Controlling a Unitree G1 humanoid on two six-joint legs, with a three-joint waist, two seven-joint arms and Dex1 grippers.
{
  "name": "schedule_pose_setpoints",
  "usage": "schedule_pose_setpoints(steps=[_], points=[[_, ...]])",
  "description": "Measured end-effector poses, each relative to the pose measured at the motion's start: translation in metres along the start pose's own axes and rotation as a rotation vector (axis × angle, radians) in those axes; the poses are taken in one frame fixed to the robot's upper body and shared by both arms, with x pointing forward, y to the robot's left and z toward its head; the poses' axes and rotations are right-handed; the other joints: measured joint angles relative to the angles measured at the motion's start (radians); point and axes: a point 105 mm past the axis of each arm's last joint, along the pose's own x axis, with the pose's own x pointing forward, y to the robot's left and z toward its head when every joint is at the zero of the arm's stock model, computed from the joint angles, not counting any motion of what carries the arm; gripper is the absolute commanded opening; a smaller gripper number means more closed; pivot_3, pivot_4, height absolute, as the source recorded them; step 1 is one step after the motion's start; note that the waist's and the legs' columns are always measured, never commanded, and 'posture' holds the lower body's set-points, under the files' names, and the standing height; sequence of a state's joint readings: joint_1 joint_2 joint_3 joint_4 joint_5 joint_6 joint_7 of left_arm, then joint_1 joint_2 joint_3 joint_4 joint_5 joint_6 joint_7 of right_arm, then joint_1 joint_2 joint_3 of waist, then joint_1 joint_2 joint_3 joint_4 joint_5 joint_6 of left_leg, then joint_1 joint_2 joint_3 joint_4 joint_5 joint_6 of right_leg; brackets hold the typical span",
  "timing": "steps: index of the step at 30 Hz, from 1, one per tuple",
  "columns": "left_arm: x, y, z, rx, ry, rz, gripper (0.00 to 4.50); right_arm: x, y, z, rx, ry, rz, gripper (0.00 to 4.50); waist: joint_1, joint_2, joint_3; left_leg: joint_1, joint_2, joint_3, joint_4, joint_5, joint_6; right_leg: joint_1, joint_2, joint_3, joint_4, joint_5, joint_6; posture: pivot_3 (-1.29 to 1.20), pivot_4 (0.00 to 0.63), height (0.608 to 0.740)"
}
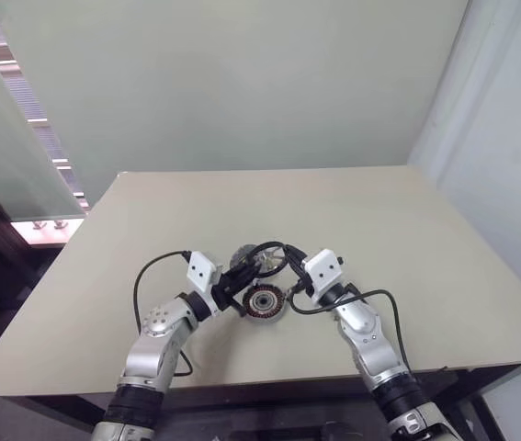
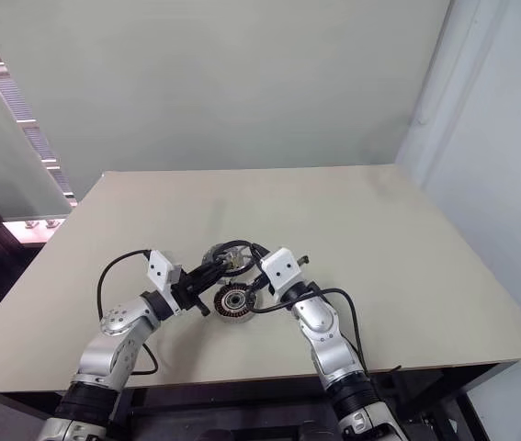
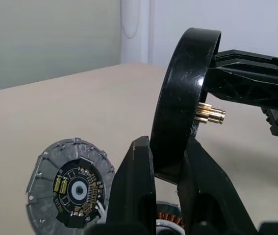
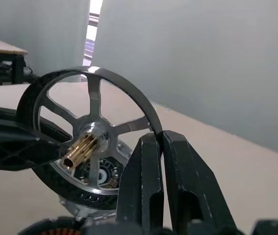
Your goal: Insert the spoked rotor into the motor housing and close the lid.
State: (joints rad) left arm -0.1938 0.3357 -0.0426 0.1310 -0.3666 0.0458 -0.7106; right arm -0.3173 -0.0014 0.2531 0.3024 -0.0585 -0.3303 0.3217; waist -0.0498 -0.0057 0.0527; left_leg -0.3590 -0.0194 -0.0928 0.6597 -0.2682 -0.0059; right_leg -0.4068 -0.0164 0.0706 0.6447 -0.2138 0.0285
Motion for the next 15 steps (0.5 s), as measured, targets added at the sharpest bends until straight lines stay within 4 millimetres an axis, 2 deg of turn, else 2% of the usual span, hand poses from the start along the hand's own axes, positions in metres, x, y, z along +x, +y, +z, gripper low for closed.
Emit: schedule_pose_setpoints(steps=[5, 12, 15], points=[[-0.0018, 0.0029, 0.0015, 0.017, -0.006, 0.02, 0.21, 0.0028, -0.0005, -0.0011, 0.073, 0.022, -0.017, 0.0, 0.0, 0.0, 0.0, 0.0, 0.0, 0.0, 0.0, 0.0, 0.0, 0.0, 0.0, 0.0, 0.0, 0.0, 0.0, 0.0, 0.0, 0.74], [-0.002, 0.0035, 0.0018, 0.015, -0.009, 0.025, 0.21, 0.0035, -0.0017, -0.0016, 0.082, 0.036, -0.01, 0.0, 0.0, 0.0, 0.0, 0.0, 0.0, 0.0, 0.0, 0.0, 0.0, 0.0, 0.0, 0.0, 0.0, 0.0, 0.0, 0.0, 0.0, 0.74], [-0.0023, 0.0048, 0.0025, 0.01, -0.016, 0.036, 0.21, 0.0027, -0.0037, -0.0017, 0.076, 0.056, 0.002, 0.71, 0.0, 0.0, 0.0, 0.0, 0.0, 0.0, 0.0, 0.0, 0.0, 0.0, 0.0, 0.0, 0.001, 0.0, 0.0, 0.0, 0.0, 0.74]])
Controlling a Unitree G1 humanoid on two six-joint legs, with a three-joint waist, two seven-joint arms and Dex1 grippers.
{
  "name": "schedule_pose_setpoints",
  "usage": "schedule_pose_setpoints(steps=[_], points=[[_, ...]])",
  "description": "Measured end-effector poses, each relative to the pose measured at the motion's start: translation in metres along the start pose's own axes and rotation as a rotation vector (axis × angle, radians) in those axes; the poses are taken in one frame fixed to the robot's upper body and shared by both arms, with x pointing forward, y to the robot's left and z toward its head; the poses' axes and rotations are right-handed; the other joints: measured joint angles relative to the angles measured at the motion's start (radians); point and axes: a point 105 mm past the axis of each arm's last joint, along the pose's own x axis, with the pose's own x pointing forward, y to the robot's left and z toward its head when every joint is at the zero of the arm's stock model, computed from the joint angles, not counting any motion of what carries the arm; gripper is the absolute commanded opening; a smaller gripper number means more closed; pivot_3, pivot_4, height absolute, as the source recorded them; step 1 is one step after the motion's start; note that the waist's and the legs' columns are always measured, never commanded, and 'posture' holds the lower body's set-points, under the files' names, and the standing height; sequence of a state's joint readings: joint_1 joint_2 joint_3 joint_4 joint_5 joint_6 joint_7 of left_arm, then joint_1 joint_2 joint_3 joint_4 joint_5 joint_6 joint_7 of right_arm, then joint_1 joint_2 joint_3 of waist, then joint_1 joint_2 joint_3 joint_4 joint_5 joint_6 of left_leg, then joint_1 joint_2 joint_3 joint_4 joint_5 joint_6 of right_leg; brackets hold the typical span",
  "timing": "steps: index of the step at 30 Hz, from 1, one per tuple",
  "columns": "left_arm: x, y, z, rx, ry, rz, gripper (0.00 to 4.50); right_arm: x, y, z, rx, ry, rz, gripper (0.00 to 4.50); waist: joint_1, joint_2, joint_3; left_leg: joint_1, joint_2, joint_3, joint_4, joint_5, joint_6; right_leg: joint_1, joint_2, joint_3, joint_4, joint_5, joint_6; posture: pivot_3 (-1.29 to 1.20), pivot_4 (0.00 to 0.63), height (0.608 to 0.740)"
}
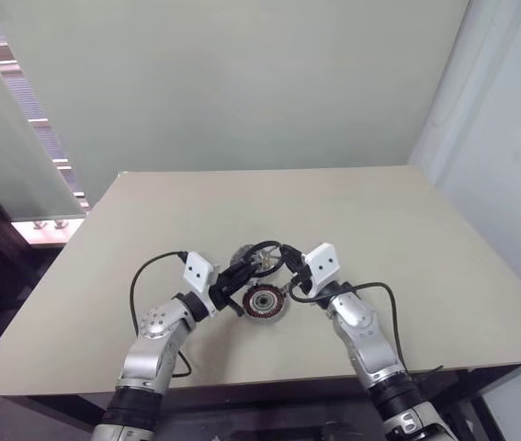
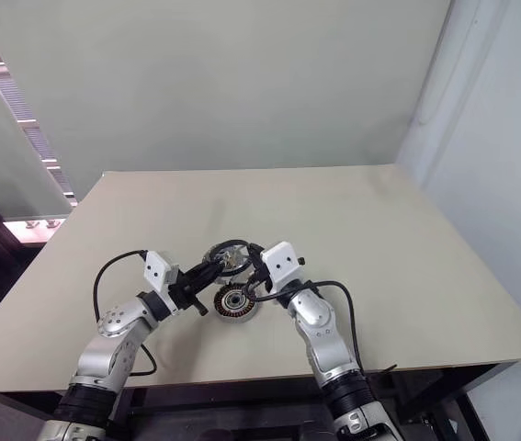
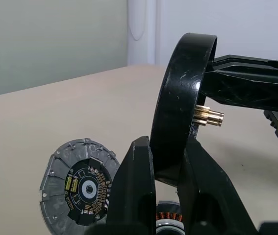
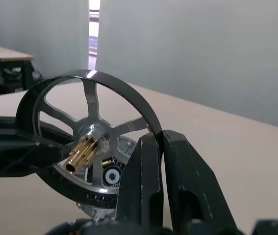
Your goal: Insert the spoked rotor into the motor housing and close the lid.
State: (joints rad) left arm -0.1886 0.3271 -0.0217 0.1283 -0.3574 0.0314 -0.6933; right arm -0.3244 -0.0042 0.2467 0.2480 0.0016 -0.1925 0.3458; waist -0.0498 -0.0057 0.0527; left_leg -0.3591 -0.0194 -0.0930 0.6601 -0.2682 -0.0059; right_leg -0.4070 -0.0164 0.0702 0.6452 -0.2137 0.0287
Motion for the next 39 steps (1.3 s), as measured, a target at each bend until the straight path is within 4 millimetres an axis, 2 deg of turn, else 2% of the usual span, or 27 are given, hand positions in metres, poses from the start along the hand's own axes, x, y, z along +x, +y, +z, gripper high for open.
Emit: schedule_pose_setpoints(steps=[10, 11, 14, 18, 21, 24, 32, 39], points=[[-0.01, 0.017, 0.008, -0.005, -0.041, 0.077, 0.21, -0.01, -0.018, -0.003, -0.004, 0.021, 0.001, 4.24, 0.0, 0.0, 0.0, 0.0, 0.0, 0.0, 0.0, 0.0, 0.0, 0.0, 0.0, 0.0, 0.0, 0.0, 0.0, 0.0, 0.0, 0.74], [-0.01, 0.017, 0.009, -0.001, -0.045, 0.08, 0.21, -0.01, -0.018, -0.003, 0.003, 0.018, 0.004, 4.48, 0.0, 0.0, 0.0, 0.0, 0.0, 0.0, 0.0, 0.0, 0.0, 0.0, 0.0, 0.0, 0.0, 0.0, 0.0, 0.0, 0.0, 0.74], [-0.01, 0.018, 0.012, 0.04, -0.057, 0.08, 0.21, -0.011, -0.019, -0.003, 0.079, 0.024, 0.012, 4.48, 0.0, 0.0, 0.0, 0.0, 0.0, 0.0, 0.0, 0.0, 0.0, 0.0, 0.0, 0.0, 0.0, 0.0, 0.0, 0.0, 0.0, 0.74], [-0.014, 0.02, 0.018, 0.269, -0.021, 0.044, 0.21, -0.017, -0.026, -0.015, 0.308, 0.112, -0.017, 4.48, 0.001, 0.0, 0.0, 0.0, 0.0, 0.0, 0.0, 0.0, 0.0, 0.0, 0.0, 0.0, 0.001, 0.0, 0.0, 0.0, 0.0, 0.74], [-0.016, 0.021, 0.016, 0.455, 0.018, 0.004, 0.21, -0.022, -0.026, -0.028, 0.508, 0.213, -0.041, 4.48, 0.0, 0.0, 0.0, 0.0, 0.0, 0.0, 0.0, 0.0, 0.0, 0.0, 0.0, 0.0, 0.001, 0.0, 0.0, 0.0, 0.0, 0.74], [-0.016, 0.021, 0.013, 0.595, 0.038, -0.029, 0.21, -0.027, -0.022, -0.033, 0.63, 0.287, -0.038, 4.48, 0.001, 0.001, 0.0, 0.0, 0.0, 0.0, 0.0, 0.0, 0.0, 0.0, 0.0, 0.0, 0.001, 0.0, 0.0, 0.0, 0.0, 0.74], [-0.015, 0.023, 0.009, 0.674, 0.01, -0.011, 0.21, -0.028, -0.018, -0.029, 0.637, 0.322, -0.016, 4.48, 0.0, 0.001, 0.0, 0.0, 0.0, 0.0, 0.0, 0.0, 0.0, -0.001, 0.0, 0.0, 0.001, 0.0, 0.001, 0.0, 0.0, 0.74], [-0.018, 0.018, -0.01, 0.723, 0.062, -0.039, 0.21, -0.033, -0.014, -0.036, 0.556, 0.346, -0.008, 4.48, 0.0, 0.0, 0.0, 0.0, 0.0, 0.0, 0.0, 0.0, 0.0, 0.0, 0.0, 0.0, 0.001, 0.0, 0.001, 0.0, 0.0, 0.74]])
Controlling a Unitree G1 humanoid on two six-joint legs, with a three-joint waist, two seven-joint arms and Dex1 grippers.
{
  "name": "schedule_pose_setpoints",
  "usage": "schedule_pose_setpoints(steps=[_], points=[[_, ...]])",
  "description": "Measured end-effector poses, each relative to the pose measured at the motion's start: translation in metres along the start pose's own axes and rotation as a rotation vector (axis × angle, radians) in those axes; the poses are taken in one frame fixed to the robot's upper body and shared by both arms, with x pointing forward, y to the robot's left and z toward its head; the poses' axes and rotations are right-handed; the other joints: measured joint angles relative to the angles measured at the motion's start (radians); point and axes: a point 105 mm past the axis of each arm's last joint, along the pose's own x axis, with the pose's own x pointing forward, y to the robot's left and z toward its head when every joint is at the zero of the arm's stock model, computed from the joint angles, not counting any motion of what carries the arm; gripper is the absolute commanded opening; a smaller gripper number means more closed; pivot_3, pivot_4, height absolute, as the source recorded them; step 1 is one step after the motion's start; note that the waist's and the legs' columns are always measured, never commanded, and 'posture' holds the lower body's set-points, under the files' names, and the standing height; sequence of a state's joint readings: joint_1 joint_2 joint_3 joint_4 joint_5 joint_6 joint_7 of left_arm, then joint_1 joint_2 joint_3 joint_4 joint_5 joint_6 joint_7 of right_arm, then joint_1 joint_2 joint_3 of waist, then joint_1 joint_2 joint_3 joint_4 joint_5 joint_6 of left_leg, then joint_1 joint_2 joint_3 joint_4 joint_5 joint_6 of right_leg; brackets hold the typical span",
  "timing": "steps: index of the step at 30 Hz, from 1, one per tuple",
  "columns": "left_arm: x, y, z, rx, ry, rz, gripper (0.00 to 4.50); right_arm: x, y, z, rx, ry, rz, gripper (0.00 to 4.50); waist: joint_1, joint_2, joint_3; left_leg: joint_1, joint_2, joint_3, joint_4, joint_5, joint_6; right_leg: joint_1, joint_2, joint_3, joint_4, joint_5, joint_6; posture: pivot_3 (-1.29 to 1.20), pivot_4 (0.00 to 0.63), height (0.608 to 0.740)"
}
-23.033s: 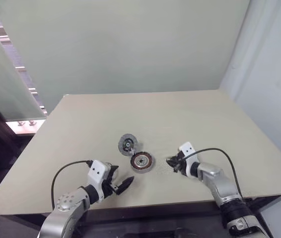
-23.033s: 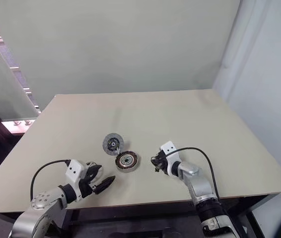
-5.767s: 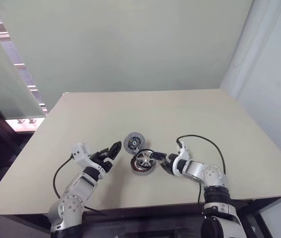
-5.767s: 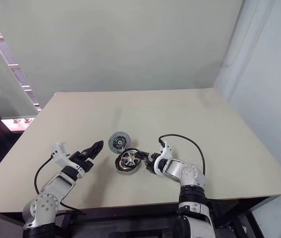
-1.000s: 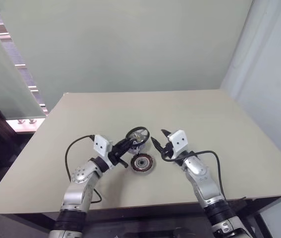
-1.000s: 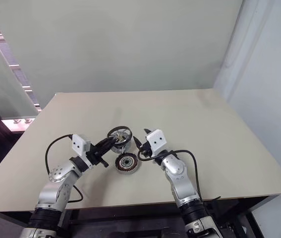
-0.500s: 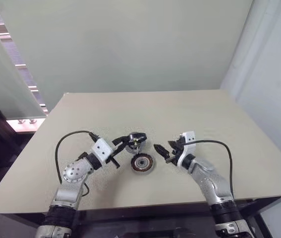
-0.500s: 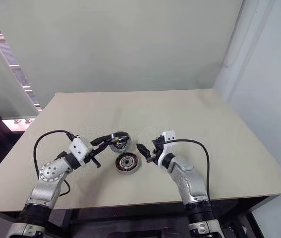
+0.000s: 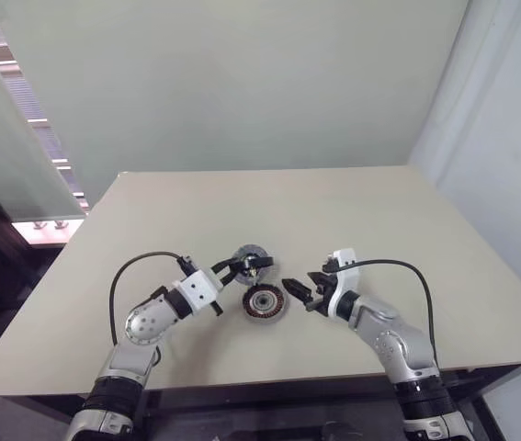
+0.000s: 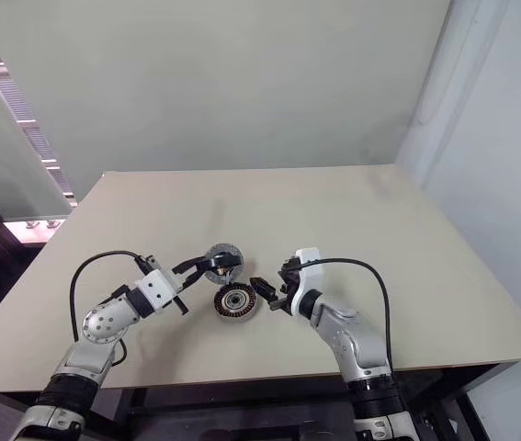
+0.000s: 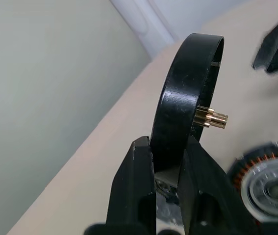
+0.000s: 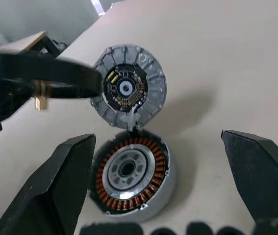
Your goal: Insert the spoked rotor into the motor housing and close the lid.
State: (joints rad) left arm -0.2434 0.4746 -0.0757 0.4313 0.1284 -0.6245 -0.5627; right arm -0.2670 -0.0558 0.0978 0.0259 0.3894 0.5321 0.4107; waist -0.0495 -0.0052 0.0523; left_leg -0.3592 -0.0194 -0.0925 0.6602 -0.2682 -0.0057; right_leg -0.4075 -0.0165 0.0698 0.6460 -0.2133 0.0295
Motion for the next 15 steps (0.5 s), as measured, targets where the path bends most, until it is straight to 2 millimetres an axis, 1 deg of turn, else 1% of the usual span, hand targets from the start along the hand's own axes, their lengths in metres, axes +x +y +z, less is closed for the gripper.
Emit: schedule_pose_setpoints(steps=[3, 8, 15], points=[[0.001, -0.015, -0.005, 0.043, 0.015, -0.033, 0.21, 0.0, -0.001, 0.003, -0.014, -0.016, -0.004, 4.48, 0.0, 0.0, 0.0, 0.0, 0.0, 0.0, 0.0, 0.0, 0.0, 0.0, 0.0, 0.0, 0.0, 0.0, 0.0, 0.0, 0.0, 0.74], [0.006, -0.03, -0.01, 0.085, 0.026, -0.032, 0.21, 0.0, 0.0, 0.004, -0.017, -0.027, -0.002, 4.48, 0.0, 0.0, 0.0, 0.0, 0.0, 0.0, 0.001, 0.0, 0.0, 0.0, 0.0, 0.0, 0.0, 0.0, 0.001, 0.0, 0.0, 0.74], [0.018, -0.031, -0.019, 0.149, 0.062, 0.002, 0.21, 0.0, 0.001, 0.005, -0.017, -0.036, -0.001, 4.48, 0.0, 0.0, 0.0, 0.0, 0.0, -0.001, 0.001, 0.0, 0.0, 0.0, 0.0, -0.001, 0.001, 0.0, 0.001, 0.0, 0.0, 0.74]])
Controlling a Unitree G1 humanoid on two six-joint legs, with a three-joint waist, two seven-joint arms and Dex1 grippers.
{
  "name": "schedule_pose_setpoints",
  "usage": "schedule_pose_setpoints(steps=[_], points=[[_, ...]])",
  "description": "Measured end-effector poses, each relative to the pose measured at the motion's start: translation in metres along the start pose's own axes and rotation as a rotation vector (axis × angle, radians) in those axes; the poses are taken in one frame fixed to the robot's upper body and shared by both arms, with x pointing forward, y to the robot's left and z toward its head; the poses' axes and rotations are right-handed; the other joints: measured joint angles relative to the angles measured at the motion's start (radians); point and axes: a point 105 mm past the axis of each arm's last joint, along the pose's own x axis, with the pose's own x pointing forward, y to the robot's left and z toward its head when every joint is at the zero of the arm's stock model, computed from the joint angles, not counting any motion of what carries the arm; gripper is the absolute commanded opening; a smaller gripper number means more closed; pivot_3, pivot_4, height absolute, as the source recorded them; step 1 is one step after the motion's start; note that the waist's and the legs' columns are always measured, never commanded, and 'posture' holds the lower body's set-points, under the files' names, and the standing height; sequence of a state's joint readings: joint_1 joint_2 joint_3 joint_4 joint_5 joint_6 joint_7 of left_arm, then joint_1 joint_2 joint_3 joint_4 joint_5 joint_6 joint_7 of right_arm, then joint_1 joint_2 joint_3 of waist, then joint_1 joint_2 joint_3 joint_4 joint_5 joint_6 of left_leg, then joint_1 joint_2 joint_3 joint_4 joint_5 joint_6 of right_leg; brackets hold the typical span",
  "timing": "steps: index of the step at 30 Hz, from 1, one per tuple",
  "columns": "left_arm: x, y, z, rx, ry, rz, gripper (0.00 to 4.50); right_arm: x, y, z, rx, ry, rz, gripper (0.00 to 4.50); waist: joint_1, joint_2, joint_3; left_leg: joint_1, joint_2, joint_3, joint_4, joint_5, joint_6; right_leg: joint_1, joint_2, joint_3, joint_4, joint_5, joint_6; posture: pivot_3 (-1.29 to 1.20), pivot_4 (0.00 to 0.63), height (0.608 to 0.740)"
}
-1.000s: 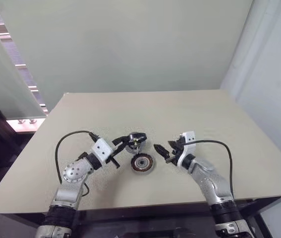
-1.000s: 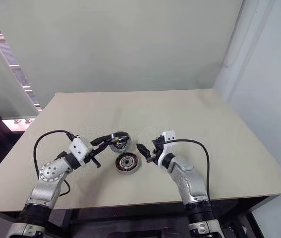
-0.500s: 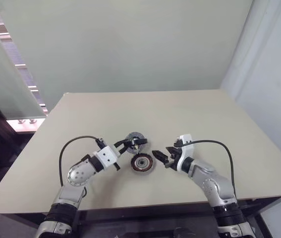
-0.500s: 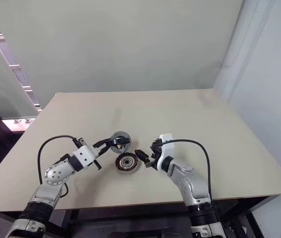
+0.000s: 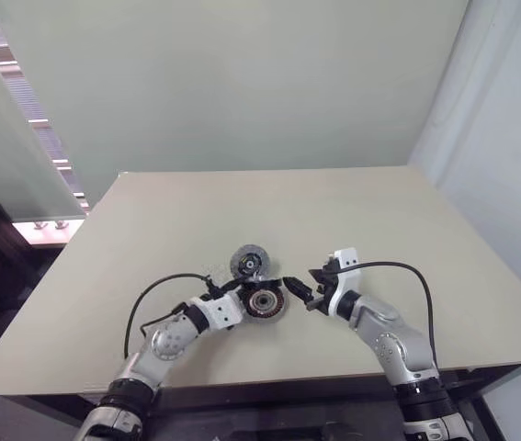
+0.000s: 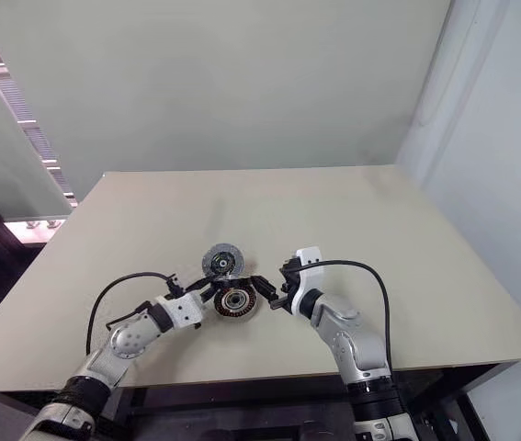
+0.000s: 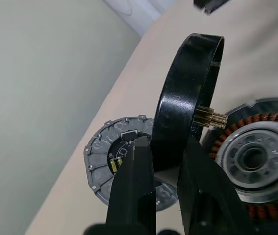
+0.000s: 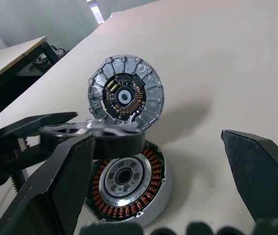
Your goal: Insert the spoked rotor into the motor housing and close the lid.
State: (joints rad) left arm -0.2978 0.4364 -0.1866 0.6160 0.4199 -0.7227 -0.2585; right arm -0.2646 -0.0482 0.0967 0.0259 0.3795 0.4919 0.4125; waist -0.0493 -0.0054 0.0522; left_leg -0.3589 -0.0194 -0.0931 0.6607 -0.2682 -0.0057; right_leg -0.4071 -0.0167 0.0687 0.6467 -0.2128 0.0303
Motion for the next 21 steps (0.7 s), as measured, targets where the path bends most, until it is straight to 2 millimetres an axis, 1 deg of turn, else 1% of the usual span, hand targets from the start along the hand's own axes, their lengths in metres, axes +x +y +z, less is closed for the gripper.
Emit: schedule_pose_setpoints(steps=[5, 9, 10, 13, 19, 20, 21], points=[[0.005, -0.005, 0.0, 0.031, -0.001, -0.019, 0.21, -0.001, -0.001, -0.001, 0.002, 0.0, -0.004, 4.48, 0.0, 0.0, 0.0, 0.0, 0.0, 0.0, 0.0, 0.0, 0.0, 0.0, 0.0, 0.0, 0.0, 0.0, 0.0, 0.0, 0.0, 0.74], [0.006, -0.015, -0.001, 0.029, -0.001, -0.063, 0.21, -0.001, -0.001, 0.0, 0.003, -0.006, -0.009, 4.48, 0.0, 0.0, 0.0, 0.0, 0.0, 0.0, 0.0, 0.0, 0.0, 0.0, 0.0, 0.0, 0.0, 0.0, 0.0, 0.0, 0.0, 0.74], [0.006, -0.017, -0.001, 0.028, 0.001, -0.07, 0.93, -0.001, -0.001, 0.0, 0.003, -0.008, -0.01, 4.5, 0.0, 0.0, 0.0, 0.0, 0.0, 0.0, 0.0, 0.0, 0.0, 0.0, 0.0, 0.0, 0.0, 0.0, 0.0, 0.0, 0.0, 0.74], [0.006, -0.018, -0.002, 0.04, 0.002, -0.08, 1.89, -0.001, -0.001, 0.0, 0.002, -0.011, -0.014, 4.5, 0.0, 0.0, 0.0, 0.0, 0.0, 0.0, 0.0, 0.0, 0.0, 0.0, 0.0, 0.0, 0.0, 0.0, 0.0, 0.0, 0.0, 0.74], [0.004, -0.013, -0.007, 0.064, 0.027, -0.074, 4.05, -0.001, -0.002, 0.001, 0.001, -0.015, -0.016, 4.5, 0.0, 0.0, 0.0, 0.0, 0.0, 0.0, 0.0, 0.0, 0.0, 0.0, 0.0, 0.0, 0.0, 0.0, 0.0, 0.0, 0.0, 0.74], [0.003, -0.012, -0.008, 0.066, 0.034, -0.071, 4.36, -0.001, -0.002, 0.001, 0.0, -0.016, -0.016, 4.5, 0.0, 0.0, 0.0, 0.0, 0.0, 0.0, 0.0, 0.0, 0.0, 0.0, 0.0, 0.0, 0.0, 0.0, 0.0, 0.0, 0.0, 0.74], [0.003, -0.011, -0.009, 0.072, 0.042, -0.07, 4.46, -0.001, -0.002, 0.001, 0.0, -0.016, -0.017, 4.5, 0.0, 0.0, 0.0, 0.0, 0.0, 0.0, 0.0, 0.0, 0.0, 0.0, 0.0, 0.0, 0.0, 0.0, 0.0, 0.0, 0.0, 0.74]])
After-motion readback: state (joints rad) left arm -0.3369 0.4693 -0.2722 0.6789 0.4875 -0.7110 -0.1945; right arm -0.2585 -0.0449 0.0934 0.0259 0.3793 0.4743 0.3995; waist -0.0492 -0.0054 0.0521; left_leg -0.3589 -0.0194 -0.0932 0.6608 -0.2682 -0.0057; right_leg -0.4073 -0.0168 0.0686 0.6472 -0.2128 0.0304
